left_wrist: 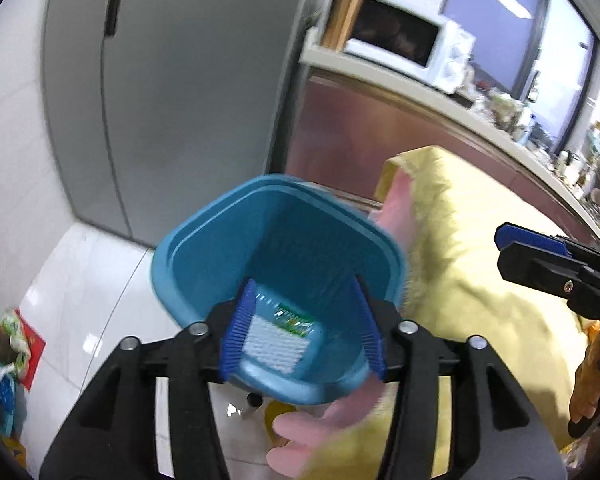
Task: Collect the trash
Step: 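Move both open grippers back over the table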
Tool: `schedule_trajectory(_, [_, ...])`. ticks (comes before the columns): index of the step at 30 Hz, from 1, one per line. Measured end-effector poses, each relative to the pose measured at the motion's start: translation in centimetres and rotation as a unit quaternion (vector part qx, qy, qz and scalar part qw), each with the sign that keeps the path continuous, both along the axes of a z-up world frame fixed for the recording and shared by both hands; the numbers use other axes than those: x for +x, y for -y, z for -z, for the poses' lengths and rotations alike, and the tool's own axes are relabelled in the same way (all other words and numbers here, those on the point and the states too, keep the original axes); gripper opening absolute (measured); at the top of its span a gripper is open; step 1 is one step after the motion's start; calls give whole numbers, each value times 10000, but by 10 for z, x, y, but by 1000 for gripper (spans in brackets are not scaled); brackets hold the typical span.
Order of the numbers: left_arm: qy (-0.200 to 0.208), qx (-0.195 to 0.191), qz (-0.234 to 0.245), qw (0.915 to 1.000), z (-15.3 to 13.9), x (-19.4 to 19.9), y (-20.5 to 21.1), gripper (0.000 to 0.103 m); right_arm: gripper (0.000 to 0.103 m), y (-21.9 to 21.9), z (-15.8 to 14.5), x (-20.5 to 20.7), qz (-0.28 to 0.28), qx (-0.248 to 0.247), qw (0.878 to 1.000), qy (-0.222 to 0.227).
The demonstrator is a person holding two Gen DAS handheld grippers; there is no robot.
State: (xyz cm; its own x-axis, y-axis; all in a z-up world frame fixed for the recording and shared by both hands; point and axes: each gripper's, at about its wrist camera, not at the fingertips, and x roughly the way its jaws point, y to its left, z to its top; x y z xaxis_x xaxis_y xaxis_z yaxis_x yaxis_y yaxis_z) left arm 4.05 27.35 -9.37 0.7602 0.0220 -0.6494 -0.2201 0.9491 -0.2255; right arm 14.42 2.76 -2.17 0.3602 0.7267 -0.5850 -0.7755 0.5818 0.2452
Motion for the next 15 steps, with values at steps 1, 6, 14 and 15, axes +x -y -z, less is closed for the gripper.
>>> schedule_trajectory(1, [82, 27, 96, 9999, -6, -1, 7, 50, 41, 11, -5, -3, 72, 39, 9999, 86])
schedule_trajectory(6, [430, 102, 690, 9966, -29, -5, 50, 55, 47, 64, -22, -13, 469, 149, 9979, 415])
schedule_trajectory(14, [641, 79, 1727, 9829, -45, 3, 134, 57, 47, 156, -29, -26, 1518, 153, 9861, 664])
schedule_trajectory(15, [643, 64, 1824, 9811, -45, 3, 143, 57, 47, 168, -29, -28, 1685, 129, 9831, 696])
